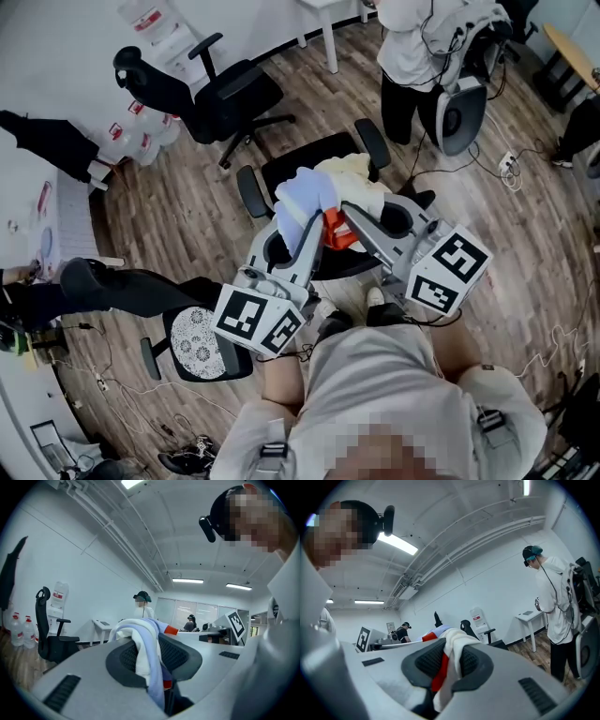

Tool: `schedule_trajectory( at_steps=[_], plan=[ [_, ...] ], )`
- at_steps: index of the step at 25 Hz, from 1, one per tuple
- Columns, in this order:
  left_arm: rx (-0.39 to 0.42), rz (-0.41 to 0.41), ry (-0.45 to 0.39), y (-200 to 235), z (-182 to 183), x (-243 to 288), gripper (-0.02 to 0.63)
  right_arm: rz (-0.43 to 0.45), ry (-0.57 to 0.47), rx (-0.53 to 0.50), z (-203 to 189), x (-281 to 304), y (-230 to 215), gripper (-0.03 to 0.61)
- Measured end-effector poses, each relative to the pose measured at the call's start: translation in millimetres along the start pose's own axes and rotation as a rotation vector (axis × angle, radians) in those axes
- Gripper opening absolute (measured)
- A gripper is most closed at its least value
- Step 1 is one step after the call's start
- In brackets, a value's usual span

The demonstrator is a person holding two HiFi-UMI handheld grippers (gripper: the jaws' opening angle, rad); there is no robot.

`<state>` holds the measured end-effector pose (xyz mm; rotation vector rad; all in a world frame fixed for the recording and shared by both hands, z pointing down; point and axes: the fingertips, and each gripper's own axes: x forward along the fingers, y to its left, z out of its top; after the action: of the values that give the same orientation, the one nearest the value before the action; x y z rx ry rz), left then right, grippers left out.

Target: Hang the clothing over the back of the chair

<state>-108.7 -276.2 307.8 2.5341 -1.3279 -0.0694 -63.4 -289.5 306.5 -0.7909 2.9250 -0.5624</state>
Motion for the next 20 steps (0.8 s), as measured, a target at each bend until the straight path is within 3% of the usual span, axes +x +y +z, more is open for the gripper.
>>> schedule_trajectory(
  at_steps=[11,15,20],
  plan=[
    [-0.027,0.016,0.036,-22,-11,5,0.089,0.089,0.021,0.113,-6,-23,-7,0.046],
    [0.017,0.041,0.036,-60,-31,6,0.089,0.093,0.039,0.068,-18,-62,-6,0.047],
    [0.027,0.08,0.035,-76,-40,3,0.089,0.102,0.065,0.029,-24,-78,-2,0.047]
  ],
)
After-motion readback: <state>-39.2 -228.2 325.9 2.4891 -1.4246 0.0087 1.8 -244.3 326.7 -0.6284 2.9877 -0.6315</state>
